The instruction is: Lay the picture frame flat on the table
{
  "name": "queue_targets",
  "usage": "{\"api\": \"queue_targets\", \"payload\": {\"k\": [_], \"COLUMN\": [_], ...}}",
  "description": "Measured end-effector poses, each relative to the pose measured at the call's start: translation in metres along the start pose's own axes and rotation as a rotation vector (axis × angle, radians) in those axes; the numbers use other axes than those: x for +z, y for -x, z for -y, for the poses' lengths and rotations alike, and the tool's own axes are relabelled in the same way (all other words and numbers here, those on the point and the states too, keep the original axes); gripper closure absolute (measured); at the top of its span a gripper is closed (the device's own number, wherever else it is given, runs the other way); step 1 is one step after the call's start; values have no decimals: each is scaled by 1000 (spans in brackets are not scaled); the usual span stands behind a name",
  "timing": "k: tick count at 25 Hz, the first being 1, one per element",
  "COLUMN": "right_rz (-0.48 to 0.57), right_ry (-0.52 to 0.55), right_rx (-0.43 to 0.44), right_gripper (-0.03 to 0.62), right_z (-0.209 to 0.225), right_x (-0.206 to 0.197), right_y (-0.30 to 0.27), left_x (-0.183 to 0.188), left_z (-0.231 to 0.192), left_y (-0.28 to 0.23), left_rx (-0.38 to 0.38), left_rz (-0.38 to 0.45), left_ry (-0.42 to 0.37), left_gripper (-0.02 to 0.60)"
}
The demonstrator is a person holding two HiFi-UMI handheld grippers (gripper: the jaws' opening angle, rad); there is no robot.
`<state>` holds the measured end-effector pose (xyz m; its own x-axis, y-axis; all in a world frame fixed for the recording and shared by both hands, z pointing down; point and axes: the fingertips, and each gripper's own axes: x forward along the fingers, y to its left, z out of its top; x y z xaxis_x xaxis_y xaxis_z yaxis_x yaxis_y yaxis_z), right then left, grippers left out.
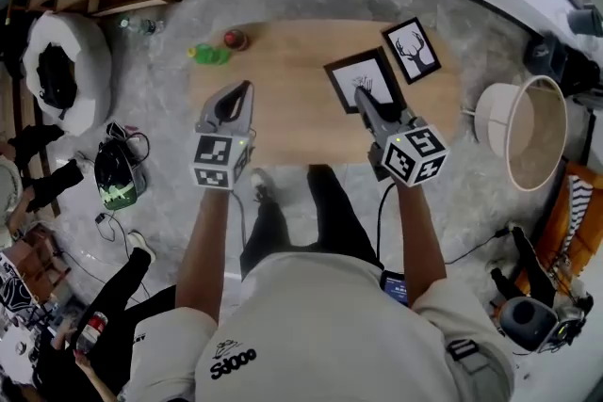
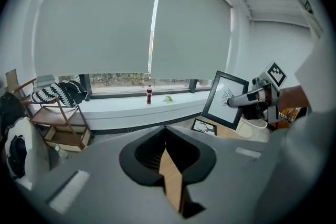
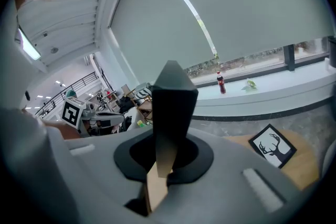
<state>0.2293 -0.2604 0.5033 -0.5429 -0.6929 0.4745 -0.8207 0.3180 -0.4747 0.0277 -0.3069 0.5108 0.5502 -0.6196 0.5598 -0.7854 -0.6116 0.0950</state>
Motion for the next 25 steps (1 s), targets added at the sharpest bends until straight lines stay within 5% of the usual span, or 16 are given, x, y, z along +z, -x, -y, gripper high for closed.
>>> {"api": "queue_targets", "payload": {"k": [25], "right_rz": [-197], "right_ry": [-118], "right_rx": [32], "right_gripper": [569], "right_z": [77], "right_x": [-127], "right_y": [-104], "left_x": [-104], "left_z": [1], "left_y": [-64], "left_rx": [37], "left_rz": [-113], "left_ry": [100], "left_gripper": [571]}}
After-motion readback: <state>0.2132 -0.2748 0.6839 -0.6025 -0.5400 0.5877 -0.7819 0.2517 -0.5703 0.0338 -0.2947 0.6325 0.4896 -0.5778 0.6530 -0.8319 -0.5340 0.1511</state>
